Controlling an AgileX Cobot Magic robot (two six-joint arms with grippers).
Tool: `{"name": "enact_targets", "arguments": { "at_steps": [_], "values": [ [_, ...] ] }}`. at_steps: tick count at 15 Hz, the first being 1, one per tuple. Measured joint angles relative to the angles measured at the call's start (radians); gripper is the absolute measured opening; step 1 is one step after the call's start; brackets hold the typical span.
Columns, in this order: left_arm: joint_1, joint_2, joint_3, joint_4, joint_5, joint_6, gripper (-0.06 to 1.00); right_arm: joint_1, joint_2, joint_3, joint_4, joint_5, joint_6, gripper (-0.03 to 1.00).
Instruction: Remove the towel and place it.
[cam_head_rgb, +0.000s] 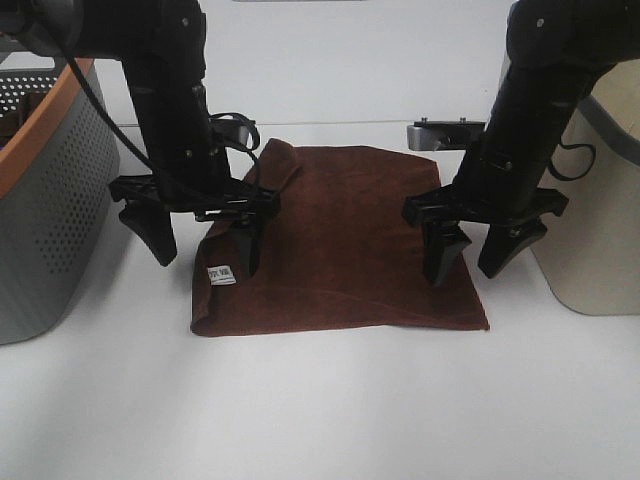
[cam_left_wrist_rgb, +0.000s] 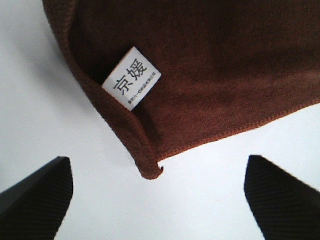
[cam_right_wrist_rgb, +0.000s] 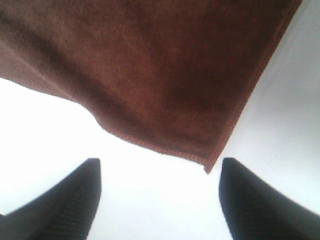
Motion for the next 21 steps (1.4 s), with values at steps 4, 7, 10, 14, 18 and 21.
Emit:
{"name": "enact_targets", "arguments": {
  "at_steps": [4, 7, 10, 14, 18, 21],
  "values": [
    [0.0, -0.047, -0.062, -0.01, 0.0, 0.0, 0.89, 0.0, -0.082, 0.0, 0.031, 0.038, -0.013, 0.67],
    [0.0, -0.134, -0.18, 0.008, 0.001, 0.0, 0.89, 0.0, -0.219, 0.0, 0.034, 0.035, -0.037, 0.67],
    [0.0, -0.275, -0.245, 0.066, -0.001, 0.0, 0.89, 0.0, -0.362, 0.0, 0.05, 0.037, -0.038, 0.67],
    [0.0, -0.526, -0.247, 0.106, 0.001, 0.0, 0.89, 0.0, -0.633, 0.013, 0.074, 0.105, -0.038, 0.67],
    [0.0, -0.821, -0.005, 0.106, -0.001, -0.004, 0.89, 0.0, -0.908, 0.188, 0.039, 0.141, -0.021, 0.67],
    [0.0, -1.03, 0.284, 0.106, 0.0, -0.058, 0.89, 0.0, -1.099, 0.334, 0.023, 0.142, -0.019, 0.67]
  ]
}}
